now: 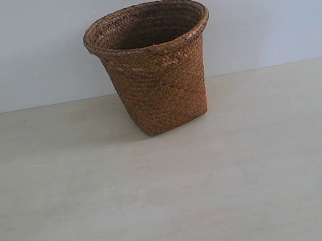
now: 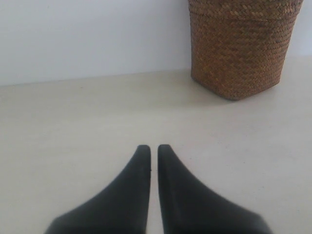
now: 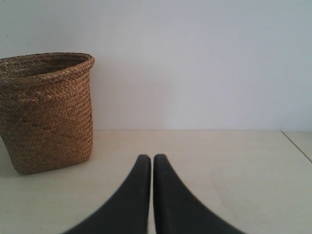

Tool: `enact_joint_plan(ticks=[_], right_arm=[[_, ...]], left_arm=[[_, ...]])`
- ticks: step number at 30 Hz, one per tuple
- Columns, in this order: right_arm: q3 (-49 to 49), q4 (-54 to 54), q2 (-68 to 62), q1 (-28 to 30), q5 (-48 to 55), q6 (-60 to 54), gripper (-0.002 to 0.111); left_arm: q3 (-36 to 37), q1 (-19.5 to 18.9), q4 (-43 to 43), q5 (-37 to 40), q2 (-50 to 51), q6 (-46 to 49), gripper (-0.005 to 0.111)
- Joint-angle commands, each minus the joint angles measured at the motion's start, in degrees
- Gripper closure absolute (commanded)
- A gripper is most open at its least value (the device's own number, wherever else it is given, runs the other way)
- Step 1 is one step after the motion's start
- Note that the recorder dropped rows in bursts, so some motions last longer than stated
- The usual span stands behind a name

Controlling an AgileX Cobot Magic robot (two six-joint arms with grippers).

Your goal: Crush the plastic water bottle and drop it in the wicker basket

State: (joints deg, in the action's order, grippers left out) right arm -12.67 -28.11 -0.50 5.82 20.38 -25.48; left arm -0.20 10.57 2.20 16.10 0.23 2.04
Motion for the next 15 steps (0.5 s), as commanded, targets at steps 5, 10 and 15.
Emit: enact_joint_plan(ticks=[5,10,15], right_arm=[[0.07,3.11,0.15,0.37,-0.19,5.56,0.108],[0.07,22.89,0.15,0.37,0.75,27.97,0.108],[0.07,24.32,0.15,0.37,1.93,28.70,0.108]], left_arm=[[0.20,-0.21,0.13,-0.21,-0.23,0.19,0.102],[0.20,-0.21,0.13,-0.21,-0.23,0.19,0.102],[0.20,-0.21,0.13,-0.21,-0.23,0.19,0.102]])
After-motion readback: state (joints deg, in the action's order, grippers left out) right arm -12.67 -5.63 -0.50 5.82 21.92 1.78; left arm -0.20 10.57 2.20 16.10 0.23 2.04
